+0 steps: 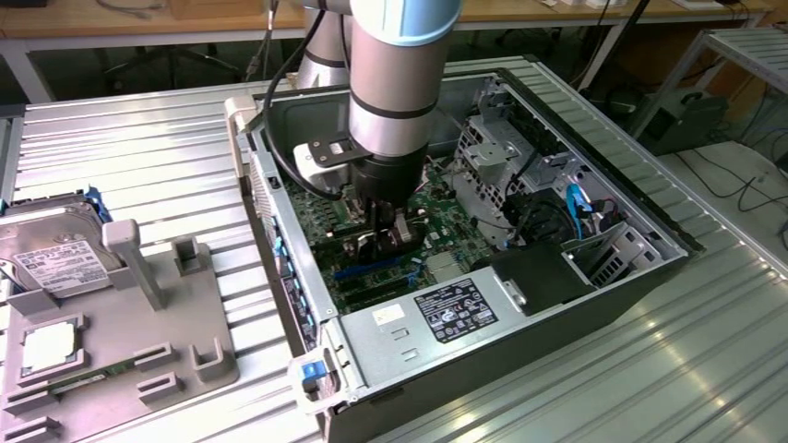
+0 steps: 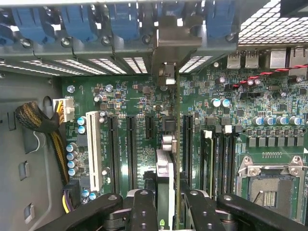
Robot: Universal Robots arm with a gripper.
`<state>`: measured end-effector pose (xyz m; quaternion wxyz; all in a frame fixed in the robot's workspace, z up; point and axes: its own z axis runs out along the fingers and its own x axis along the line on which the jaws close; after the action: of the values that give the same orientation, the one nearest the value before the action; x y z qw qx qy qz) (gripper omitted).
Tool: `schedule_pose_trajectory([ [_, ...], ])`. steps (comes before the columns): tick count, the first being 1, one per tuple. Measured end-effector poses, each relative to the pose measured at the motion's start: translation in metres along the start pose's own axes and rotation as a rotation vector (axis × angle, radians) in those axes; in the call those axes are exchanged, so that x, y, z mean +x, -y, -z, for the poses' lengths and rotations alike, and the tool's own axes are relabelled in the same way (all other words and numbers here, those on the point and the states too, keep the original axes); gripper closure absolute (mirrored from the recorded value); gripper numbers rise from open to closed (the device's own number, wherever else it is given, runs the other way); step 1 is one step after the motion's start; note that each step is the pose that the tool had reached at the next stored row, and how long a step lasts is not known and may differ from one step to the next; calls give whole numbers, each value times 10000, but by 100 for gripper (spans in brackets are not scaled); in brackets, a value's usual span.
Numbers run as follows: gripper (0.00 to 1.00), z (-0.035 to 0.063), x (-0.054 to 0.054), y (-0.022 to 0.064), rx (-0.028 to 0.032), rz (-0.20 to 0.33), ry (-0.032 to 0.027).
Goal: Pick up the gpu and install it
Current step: 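Insert the gpu into the slot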
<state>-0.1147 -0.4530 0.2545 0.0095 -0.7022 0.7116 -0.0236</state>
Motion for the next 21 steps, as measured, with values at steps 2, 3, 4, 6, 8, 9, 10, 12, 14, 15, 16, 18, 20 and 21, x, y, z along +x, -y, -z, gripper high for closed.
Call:
schedule_pose_trajectory([
  [2, 72, 0, 0, -1, -43, 0, -2],
  [3, 72, -1, 0, -1, -46, 0, -2],
  [4, 72, -1, 0, -1, -52, 0, -2],
  [6, 72, -3, 0, 1, -104, 3, 0],
  [8, 72, -2, 0, -1, -158, 3, -2],
  [9, 72, -2, 0, -1, -172, 3, -2],
  [10, 72, -2, 0, -1, -174, 3, -2],
  [12, 72, -2, 0, -1, -177, 3, -3],
  [14, 72, -3, 0, -1, -176, 3, -3],
  [15, 72, -3, 0, -1, -176, 3, -3],
  [16, 72, -3, 0, -1, -176, 2, -2],
  [18, 72, -3, 0, -1, -176, 3, -3],
  [20, 72, -3, 0, -1, -176, 3, -2],
  [21, 72, -3, 0, -1, -176, 3, -3],
])
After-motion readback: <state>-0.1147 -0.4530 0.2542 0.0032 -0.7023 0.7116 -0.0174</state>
